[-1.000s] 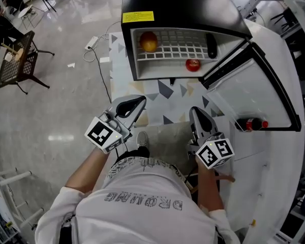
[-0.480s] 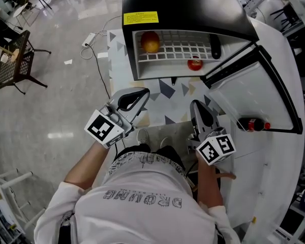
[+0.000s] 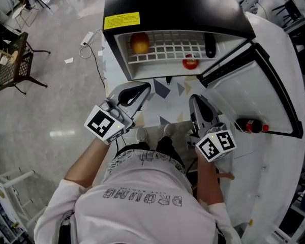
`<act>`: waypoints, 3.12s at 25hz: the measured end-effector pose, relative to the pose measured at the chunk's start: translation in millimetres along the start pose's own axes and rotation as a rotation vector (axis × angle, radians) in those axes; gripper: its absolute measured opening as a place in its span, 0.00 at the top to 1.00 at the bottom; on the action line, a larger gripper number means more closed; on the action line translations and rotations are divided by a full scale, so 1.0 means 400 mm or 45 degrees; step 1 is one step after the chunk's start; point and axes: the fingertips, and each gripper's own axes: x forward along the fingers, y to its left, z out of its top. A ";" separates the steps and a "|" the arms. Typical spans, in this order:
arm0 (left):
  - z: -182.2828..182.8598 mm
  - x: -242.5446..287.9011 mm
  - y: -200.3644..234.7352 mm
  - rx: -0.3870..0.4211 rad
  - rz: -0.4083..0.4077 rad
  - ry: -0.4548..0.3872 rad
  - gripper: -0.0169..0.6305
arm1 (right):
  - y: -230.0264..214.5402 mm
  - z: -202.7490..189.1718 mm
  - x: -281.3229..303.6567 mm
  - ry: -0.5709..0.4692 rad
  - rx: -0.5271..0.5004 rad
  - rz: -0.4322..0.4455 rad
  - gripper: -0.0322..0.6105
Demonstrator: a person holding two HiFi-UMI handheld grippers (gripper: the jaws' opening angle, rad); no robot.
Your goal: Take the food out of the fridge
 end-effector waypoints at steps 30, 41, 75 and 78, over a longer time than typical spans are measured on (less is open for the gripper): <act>-0.068 0.511 -0.022 0.151 0.088 0.254 0.89 | -0.273 0.090 -0.022 0.009 -0.012 0.142 0.95; -0.105 0.590 0.003 0.226 0.102 0.373 0.78 | -0.309 0.072 -0.025 0.010 0.023 0.155 0.95; -0.202 0.749 0.054 0.426 0.245 0.694 0.59 | -0.352 0.009 -0.045 0.061 0.091 0.161 0.95; -0.200 0.742 0.055 0.420 0.247 0.687 0.60 | -0.352 0.008 -0.043 0.063 0.095 0.160 0.95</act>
